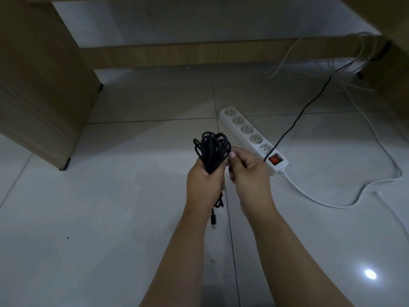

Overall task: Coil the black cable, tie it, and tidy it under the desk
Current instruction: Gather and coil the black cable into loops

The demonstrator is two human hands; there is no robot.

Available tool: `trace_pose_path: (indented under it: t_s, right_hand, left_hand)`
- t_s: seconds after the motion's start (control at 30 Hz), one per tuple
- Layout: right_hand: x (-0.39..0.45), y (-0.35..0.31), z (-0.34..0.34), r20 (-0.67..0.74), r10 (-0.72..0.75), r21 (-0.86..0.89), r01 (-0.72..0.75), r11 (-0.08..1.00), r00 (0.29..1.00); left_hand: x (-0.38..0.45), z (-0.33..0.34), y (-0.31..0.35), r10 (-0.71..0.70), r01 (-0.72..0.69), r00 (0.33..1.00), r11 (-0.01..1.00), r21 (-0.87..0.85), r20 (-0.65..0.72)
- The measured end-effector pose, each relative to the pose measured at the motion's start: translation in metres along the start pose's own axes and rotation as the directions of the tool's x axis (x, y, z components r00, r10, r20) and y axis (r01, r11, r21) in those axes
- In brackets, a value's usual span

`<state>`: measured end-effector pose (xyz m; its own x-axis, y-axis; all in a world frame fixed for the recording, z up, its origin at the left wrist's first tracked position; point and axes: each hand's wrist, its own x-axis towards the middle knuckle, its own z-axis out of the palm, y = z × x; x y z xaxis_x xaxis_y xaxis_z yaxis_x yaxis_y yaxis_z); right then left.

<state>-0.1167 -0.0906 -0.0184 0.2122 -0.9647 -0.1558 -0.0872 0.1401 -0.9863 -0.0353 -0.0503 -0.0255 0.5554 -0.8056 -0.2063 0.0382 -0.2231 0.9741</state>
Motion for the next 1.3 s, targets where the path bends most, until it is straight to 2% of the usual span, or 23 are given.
trace_pose_path:
  t_s: [0.1,0.2,0.27,0.33,0.47,0.57,0.6,0.63,0.7,0.73,0.8,0.97,1.2,1.3]
  right_hand:
    - [-0.002,0.0,-0.006,0.044,0.023,0.025,-0.024,0.999,0.999]
    - [-0.001,-0.004,-0.019,-0.041,-0.016,-0.015,0.016,1.0,0.999]
    - [-0.002,-0.006,-0.025,-0.093,-0.056,-0.105,0.046,0.993,0.994]
    - [-0.003,-0.005,-0.027,-0.072,-0.097,-0.241,0.077,0.967,0.993]
    - [-0.004,0.0,-0.033,-0.076,-0.196,-0.377,0.154,0.913,0.978]
    - [-0.001,0.0,-0.042,-0.33,-0.278,-0.384,0.14,0.912,0.902]
    - [0.002,0.0,-0.045,-0.417,-0.23,-0.326,0.092,0.941,0.879]
    - [0.006,0.0,-0.049,-0.466,-0.114,-0.213,0.014,0.977,0.877]
    - [0.015,0.003,-0.06,-0.426,0.18,0.04,-0.18,0.983,0.887]
    - [0.019,0.006,-0.066,-0.385,0.269,0.1,-0.25,0.963,0.883]
    - [0.023,0.01,-0.078,-0.323,0.352,0.18,-0.308,0.934,0.879]
    - [0.021,0.006,-0.083,-0.189,0.315,0.278,-0.257,0.925,0.93]
    - [0.013,-0.008,-0.086,-0.157,0.22,0.248,-0.177,0.952,0.963]
    - [0.009,-0.012,-0.091,-0.138,0.21,0.159,-0.188,0.969,0.968]
  left_hand:
    - [0.006,0.016,0.009,-0.083,0.086,0.996,0.973,-0.216,0.02]
    - [0.011,0.025,0.013,-0.085,0.098,0.995,0.955,-0.28,0.06]
    - [0.015,0.031,0.013,-0.088,0.093,0.996,0.954,-0.286,0.03]
    - [0.021,0.035,0.015,-0.116,0.104,0.993,0.941,-0.323,-0.019]
    - [0.031,0.041,0.025,-0.167,0.153,0.986,0.833,-0.531,0.023]
    - [0.034,0.051,0.029,-0.182,0.181,0.982,0.838,-0.515,0.049]
    - [0.034,0.054,0.029,-0.188,0.198,0.98,0.841,-0.503,0.071]
    - [0.034,0.058,0.029,-0.195,0.215,0.976,0.849,-0.483,0.093]
    - [0.033,0.063,0.029,-0.213,0.247,0.969,0.864,-0.439,0.125]
    - [0.033,0.064,0.028,-0.218,0.258,0.966,0.866,-0.429,0.14]
    - [0.034,0.066,0.025,-0.214,0.266,0.962,0.871,-0.414,0.169]
    - [0.03,0.073,0.015,-0.21,0.267,0.957,0.906,-0.327,0.201]
    - [0.017,0.091,0.01,-0.212,0.25,0.928,0.964,-0.093,0.306]
    - [0.009,0.099,0.015,-0.225,0.267,0.921,0.959,-0.098,0.317]
